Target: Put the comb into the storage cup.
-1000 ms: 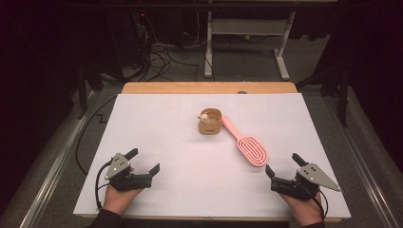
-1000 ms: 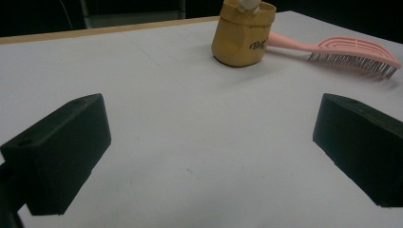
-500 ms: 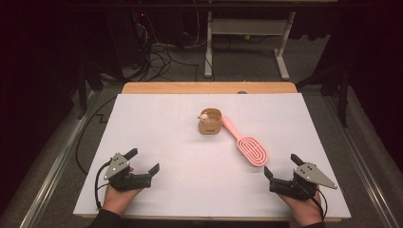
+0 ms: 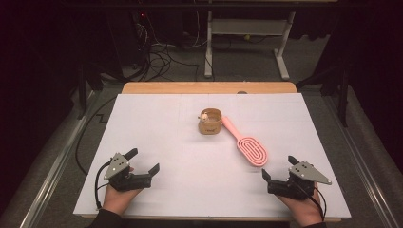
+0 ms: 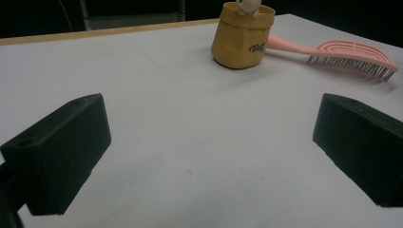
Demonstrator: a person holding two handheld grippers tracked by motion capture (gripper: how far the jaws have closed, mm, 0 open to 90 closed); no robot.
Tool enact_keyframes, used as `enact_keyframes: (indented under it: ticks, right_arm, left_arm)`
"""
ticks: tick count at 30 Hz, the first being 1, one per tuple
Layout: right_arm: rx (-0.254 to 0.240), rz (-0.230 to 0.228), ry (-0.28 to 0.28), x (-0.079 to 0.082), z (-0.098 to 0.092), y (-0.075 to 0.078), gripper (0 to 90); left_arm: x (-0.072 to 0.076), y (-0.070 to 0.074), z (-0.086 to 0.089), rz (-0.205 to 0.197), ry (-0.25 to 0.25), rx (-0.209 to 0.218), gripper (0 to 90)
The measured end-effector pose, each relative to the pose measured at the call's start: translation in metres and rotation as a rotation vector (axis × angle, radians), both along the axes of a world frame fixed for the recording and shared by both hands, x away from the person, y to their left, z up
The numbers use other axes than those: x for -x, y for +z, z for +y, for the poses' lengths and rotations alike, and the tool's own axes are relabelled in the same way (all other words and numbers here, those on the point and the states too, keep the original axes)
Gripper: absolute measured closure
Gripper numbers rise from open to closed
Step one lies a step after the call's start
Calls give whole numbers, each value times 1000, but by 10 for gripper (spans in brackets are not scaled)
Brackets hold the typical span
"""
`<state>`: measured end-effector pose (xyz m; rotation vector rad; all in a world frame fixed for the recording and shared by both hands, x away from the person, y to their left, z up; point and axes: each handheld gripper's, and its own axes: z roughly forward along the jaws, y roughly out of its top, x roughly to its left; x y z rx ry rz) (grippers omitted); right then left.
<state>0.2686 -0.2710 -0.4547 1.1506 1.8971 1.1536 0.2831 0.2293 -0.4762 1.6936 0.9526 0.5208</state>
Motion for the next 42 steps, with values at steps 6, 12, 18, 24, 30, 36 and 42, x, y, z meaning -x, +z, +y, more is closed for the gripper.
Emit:
enact_keyframes:
  ticks: [6, 12, 18, 24, 30, 36, 42]
  right_arm:
    - [18, 25, 4, -1, 0, 0, 2]
    - [25, 60, 4, -2, -1, -1, 2]
    - [32, 86, 3, -3, -2, -2, 1]
    - [44, 111, 4, -5, -5, -2, 1]
    - [49, 132, 8, -5, -5, -2, 1]
    - [51, 149, 19, -5, -5, -3, 1]
    - [50, 158, 34, -7, -1, -3, 1]
  left_arm:
    - [0, 0, 0, 0, -2, -1, 0]
    - [0, 0, -1, -2, -4, -3, 0]
    - [0, 0, 0, -2, -5, -4, 0]
    - [0, 0, -1, -2, -11, -8, 0]
    - [0, 0, -1, -1, -14, -11, 0]
    - [0, 0, -3, -3, -24, -12, 0]
    - [0, 0, -3, -1, -27, -11, 0]
